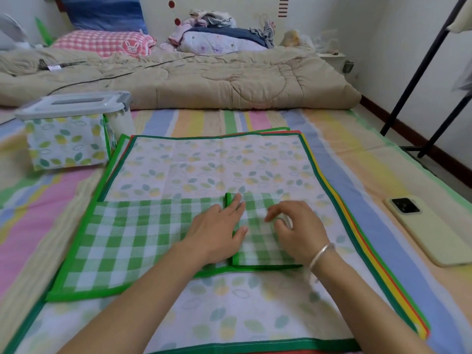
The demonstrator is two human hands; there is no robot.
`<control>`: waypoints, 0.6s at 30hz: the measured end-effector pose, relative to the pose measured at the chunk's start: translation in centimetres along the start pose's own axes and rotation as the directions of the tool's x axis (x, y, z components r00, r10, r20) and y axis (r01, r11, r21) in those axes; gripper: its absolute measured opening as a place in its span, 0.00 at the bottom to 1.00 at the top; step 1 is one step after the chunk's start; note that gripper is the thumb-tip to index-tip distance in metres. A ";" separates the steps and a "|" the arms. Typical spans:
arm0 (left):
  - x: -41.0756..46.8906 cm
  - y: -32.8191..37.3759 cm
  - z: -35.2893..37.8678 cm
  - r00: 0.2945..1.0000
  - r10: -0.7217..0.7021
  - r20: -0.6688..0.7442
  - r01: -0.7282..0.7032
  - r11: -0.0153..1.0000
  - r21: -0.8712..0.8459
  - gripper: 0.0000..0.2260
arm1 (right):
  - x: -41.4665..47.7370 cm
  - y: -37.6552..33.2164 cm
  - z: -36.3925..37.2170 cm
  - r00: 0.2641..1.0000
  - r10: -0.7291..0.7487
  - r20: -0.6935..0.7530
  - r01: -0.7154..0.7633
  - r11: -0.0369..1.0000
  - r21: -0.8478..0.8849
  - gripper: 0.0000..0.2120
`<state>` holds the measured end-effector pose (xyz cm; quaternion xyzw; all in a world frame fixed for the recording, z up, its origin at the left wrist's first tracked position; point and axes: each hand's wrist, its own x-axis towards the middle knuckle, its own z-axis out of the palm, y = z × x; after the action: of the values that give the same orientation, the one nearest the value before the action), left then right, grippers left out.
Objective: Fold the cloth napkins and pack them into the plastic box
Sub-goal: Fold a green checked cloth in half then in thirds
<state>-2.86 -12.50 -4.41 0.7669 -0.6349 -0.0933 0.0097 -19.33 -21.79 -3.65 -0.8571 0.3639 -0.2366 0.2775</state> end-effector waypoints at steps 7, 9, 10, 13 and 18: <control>-0.7 0.9 1.9 0.991 0.001 -0.130 0.018 0.989 0.146 0.29 | 0.7 1.2 4.1 0.956 0.077 0.283 0.087 0.847 -0.524 0.38; -1.0 0.9 2.6 0.986 0.005 -0.168 0.026 0.984 0.179 0.28 | 0.5 1.4 4.5 0.958 0.071 0.278 0.098 0.831 -0.548 0.44; -1.1 0.9 2.9 0.979 0.012 -0.206 0.031 0.978 0.204 0.27 | 0.5 1.5 4.7 0.958 0.074 0.276 0.097 0.824 -0.558 0.44; -0.9 0.4 3.2 0.971 0.017 -0.238 0.043 0.969 0.244 0.28 | 0.4 1.7 4.9 0.955 0.082 0.284 0.104 0.806 -0.582 0.44; -1.2 -0.2 3.4 0.984 0.046 -0.172 -0.002 0.968 0.250 0.33 | 0.5 1.7 4.8 0.947 0.084 0.309 0.120 0.802 -0.586 0.44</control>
<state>-3.36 -10.93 -7.63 0.7595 -0.6475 0.0558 -0.0293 -16.94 -21.72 -8.16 -0.9306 0.3618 0.0295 0.0466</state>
